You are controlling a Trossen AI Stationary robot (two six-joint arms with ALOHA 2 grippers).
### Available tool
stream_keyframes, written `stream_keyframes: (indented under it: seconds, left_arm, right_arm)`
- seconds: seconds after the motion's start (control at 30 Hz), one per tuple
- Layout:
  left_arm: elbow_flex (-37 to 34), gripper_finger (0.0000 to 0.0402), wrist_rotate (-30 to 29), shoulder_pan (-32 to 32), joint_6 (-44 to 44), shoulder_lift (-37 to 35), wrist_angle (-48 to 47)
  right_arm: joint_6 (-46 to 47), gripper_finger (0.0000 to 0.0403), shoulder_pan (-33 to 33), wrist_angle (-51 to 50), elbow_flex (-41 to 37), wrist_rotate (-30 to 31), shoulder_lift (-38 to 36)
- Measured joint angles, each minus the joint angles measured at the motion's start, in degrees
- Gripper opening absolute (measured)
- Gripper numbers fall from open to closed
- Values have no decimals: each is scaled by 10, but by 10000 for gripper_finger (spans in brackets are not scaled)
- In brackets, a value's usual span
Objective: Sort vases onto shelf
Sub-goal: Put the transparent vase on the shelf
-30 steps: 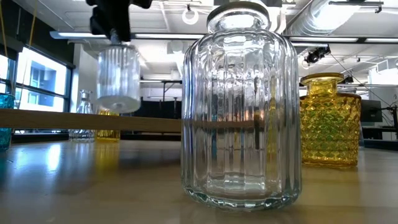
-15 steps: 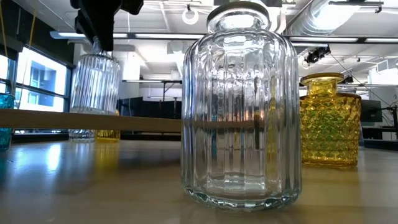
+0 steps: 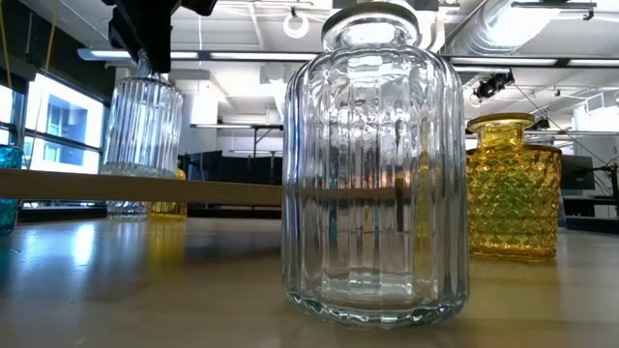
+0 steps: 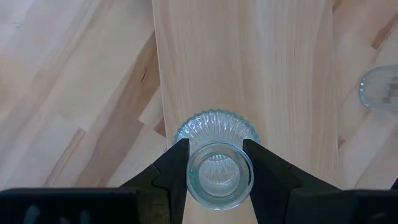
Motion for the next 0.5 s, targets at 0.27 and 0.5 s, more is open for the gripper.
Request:
stream_keyframes:
  seconds: [0.27, 0.5]
  left_arm:
    - [0, 124, -20, -3, -1, 0, 0]
    - [0, 129, -20, -3, -1, 0, 0]
  right_arm:
    - [0, 0, 0, 0, 0, -4, 0]
    - [0, 0, 0, 0, 0, -5, 0]
